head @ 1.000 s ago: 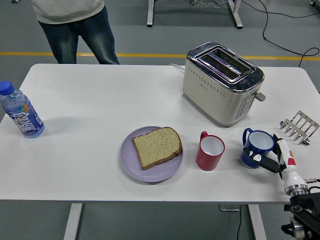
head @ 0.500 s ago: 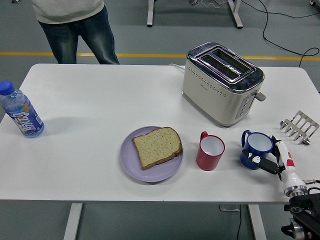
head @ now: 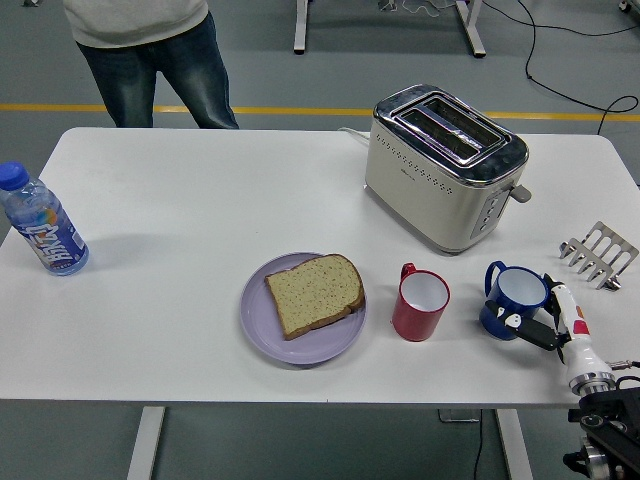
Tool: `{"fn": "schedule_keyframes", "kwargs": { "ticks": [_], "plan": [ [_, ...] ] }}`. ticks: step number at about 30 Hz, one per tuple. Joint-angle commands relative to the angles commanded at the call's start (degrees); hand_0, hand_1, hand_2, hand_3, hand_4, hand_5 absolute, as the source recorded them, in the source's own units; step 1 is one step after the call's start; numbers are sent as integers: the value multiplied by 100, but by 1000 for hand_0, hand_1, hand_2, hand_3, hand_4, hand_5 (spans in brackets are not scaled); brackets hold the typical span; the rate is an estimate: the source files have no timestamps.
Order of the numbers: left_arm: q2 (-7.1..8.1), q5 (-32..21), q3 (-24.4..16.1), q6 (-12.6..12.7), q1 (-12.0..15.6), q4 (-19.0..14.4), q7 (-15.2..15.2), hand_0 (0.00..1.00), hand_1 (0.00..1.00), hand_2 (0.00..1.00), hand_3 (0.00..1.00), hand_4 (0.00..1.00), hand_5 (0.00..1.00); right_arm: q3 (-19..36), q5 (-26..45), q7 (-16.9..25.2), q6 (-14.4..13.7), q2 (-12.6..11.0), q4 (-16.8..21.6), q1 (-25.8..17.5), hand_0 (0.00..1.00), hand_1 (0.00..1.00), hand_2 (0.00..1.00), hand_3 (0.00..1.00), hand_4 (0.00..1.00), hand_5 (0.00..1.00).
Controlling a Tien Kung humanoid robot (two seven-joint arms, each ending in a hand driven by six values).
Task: Pick up the cup,pour liquid into bread,place the cup on the desk
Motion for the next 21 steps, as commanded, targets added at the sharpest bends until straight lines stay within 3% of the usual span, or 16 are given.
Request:
{"fn": "schedule_keyframes", "kwargs": {
  "ticks": [21],
  "plan": [
    [0, 52, -25, -1, 16, -5, 14, 690, 756, 773, 611, 396, 998, 17, -190, -87, -23, 2, -5, -33, 497, 388, 515, 501, 749, 2]
  ]
}}
